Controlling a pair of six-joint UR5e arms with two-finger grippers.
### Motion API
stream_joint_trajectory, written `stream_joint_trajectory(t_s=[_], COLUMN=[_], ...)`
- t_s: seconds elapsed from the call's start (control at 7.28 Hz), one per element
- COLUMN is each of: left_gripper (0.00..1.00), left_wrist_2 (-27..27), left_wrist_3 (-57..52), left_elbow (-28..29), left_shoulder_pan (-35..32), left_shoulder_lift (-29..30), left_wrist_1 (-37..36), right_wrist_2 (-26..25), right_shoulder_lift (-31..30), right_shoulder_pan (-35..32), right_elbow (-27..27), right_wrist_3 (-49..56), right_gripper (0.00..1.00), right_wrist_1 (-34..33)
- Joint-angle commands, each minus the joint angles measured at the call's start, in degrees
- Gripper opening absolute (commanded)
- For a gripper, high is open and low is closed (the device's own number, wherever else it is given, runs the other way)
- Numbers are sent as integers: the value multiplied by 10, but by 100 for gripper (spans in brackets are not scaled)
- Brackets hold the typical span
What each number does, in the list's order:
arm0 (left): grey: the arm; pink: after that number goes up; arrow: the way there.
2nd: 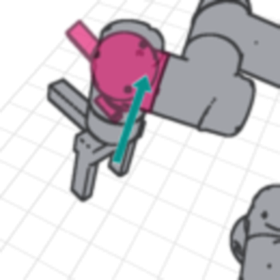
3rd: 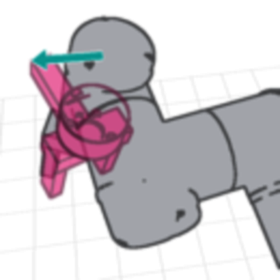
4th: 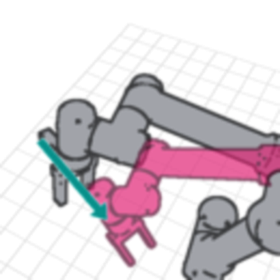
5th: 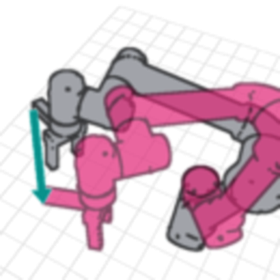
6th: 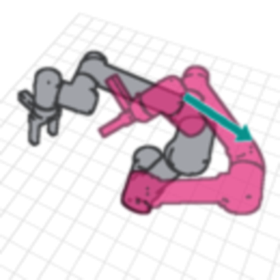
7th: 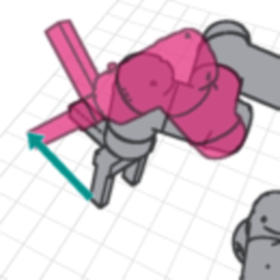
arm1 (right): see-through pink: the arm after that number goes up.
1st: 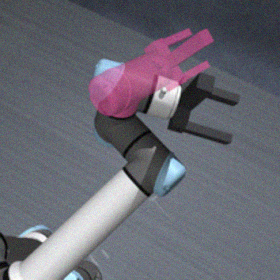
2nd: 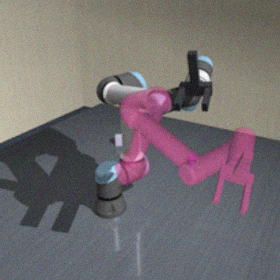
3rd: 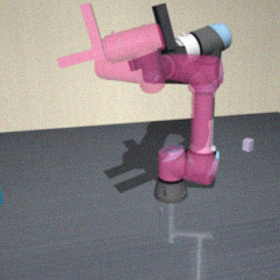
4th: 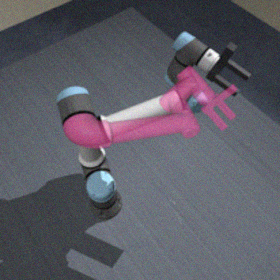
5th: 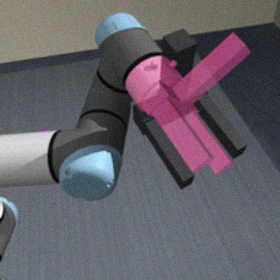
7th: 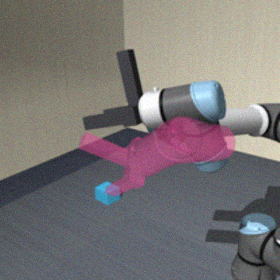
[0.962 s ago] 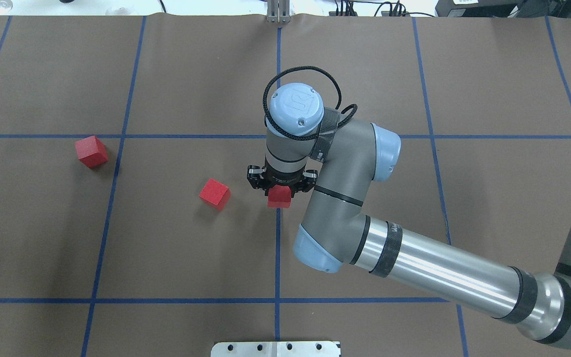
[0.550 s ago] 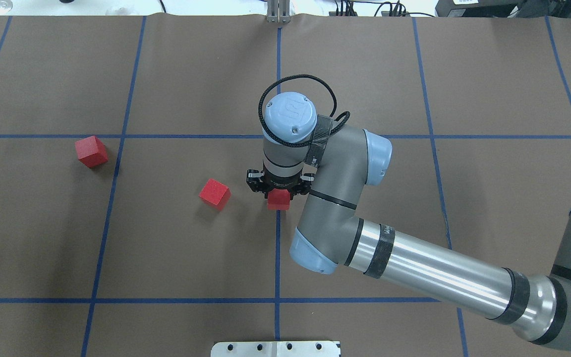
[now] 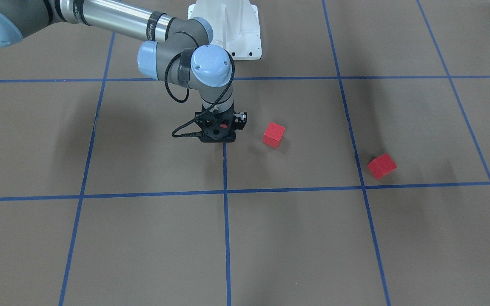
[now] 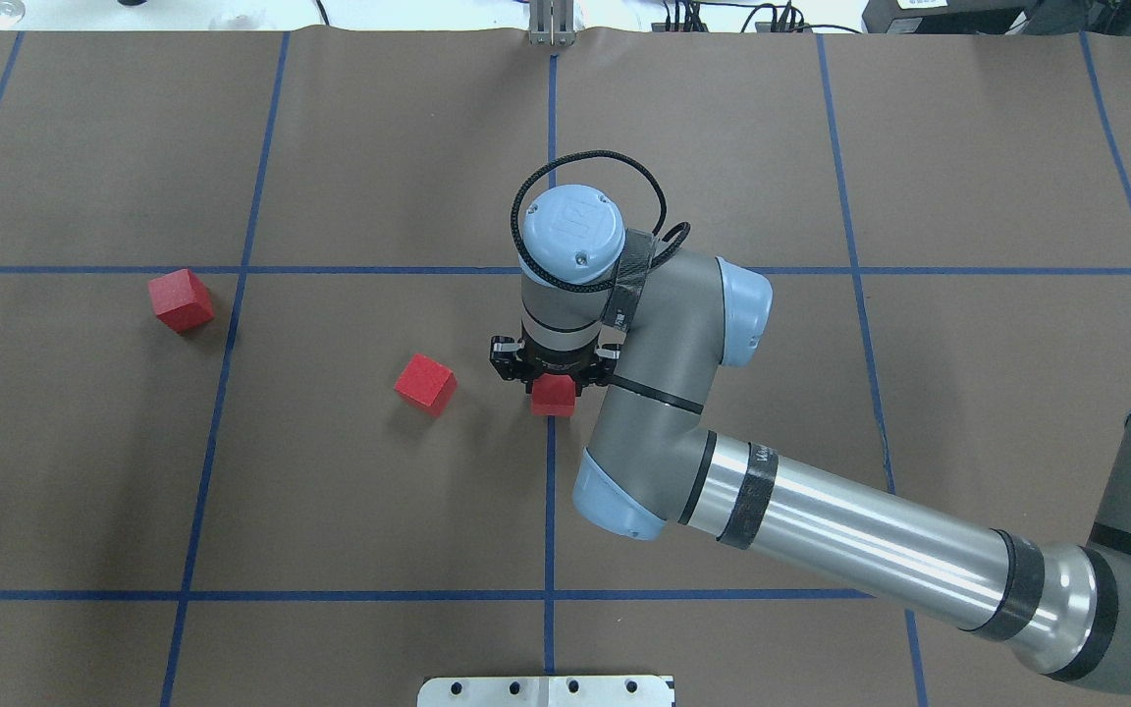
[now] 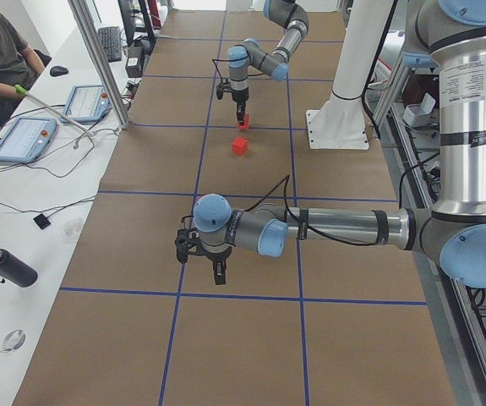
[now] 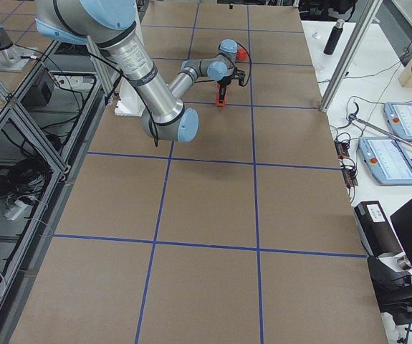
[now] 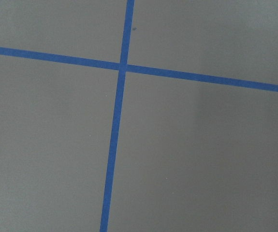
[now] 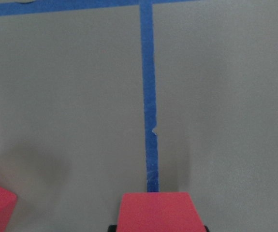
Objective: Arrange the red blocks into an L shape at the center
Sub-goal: 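Lower the cube beside the center cube and open the right gripper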
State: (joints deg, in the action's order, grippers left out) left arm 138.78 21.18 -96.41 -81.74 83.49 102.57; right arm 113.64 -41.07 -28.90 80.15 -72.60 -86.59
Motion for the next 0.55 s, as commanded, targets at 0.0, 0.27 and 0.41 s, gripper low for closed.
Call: stream_joint_trajectory(t_s=[0.0, 0.27, 0.41], left_gripper=[100, 100, 100], left_wrist_2=[0, 0, 0], left_wrist_3=[0, 0, 0], left_elbow=[0, 0, 0], left_shoulder_pan=[0, 0, 0], left_shoulder_lift=[0, 0, 0], left_wrist_1=[0, 0, 0], right_wrist_2=[0, 0, 0], right_shoulder_lift=[2, 10, 11], right_shoulder_pan=[0, 1, 1], right_elbow=[-1, -4, -9], right_wrist_3=[0, 0, 1], right_gripper=[0, 0, 0], right_wrist_1=[0, 0, 0])
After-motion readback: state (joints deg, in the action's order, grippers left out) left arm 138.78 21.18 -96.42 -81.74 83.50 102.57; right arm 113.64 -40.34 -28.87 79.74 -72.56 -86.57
